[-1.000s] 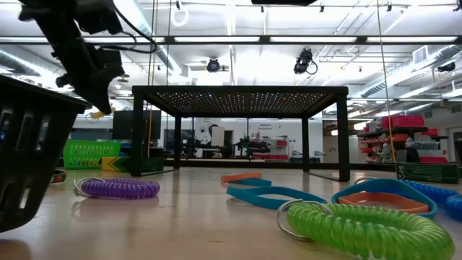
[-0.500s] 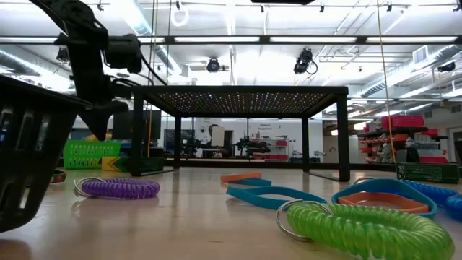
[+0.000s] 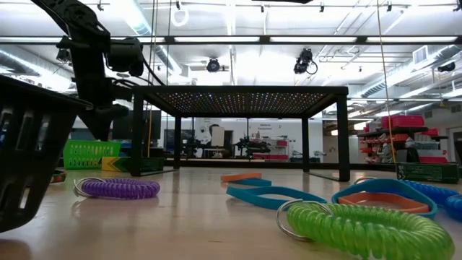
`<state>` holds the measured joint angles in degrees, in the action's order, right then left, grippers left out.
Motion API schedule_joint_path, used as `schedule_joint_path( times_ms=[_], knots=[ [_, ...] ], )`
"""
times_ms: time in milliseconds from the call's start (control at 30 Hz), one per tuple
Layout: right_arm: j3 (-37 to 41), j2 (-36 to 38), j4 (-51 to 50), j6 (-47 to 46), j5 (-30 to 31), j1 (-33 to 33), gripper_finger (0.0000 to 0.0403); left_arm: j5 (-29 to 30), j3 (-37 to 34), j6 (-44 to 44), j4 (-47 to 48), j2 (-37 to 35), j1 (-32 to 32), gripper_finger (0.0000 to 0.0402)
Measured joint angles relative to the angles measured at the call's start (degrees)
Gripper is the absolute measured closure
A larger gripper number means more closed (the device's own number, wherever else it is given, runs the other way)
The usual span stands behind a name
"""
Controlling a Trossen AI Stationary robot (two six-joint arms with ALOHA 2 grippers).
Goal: Pick & Place Office Desk Supplies
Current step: Put the blue spring keychain into the green bin
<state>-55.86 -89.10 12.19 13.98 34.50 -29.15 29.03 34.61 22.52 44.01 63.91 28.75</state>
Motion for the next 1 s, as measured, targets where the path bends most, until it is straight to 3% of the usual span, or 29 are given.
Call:
schedule_joint_path(
  times_ms=[200,567,767,1000],
  knots=[
    [0.0,0.0,0.0,-0.13,0.0,0.01,0.017,5.34,0.0,-0.51,-1.86,-2.22,-1.47,0.0229],
    [0.0,0.0,0.85,-0.17,0.02,0.15,0.017,4.61,0.0,-10.83,-15.72,-14.55,-10.99,0.0212],
    [0.0,0.0,1.43,-2.25,-0.03,1.14,0.017,-7.06,0.0,-17.26,-26.01,-21.21,-18.03,0.0213],
    [0.0,-0.15,-0.46,-6.52,-2.02,3.09,0.017,-21.16,0.0,-20.7,-30.54,-24.12,-25.11,0.0214]
  ],
)
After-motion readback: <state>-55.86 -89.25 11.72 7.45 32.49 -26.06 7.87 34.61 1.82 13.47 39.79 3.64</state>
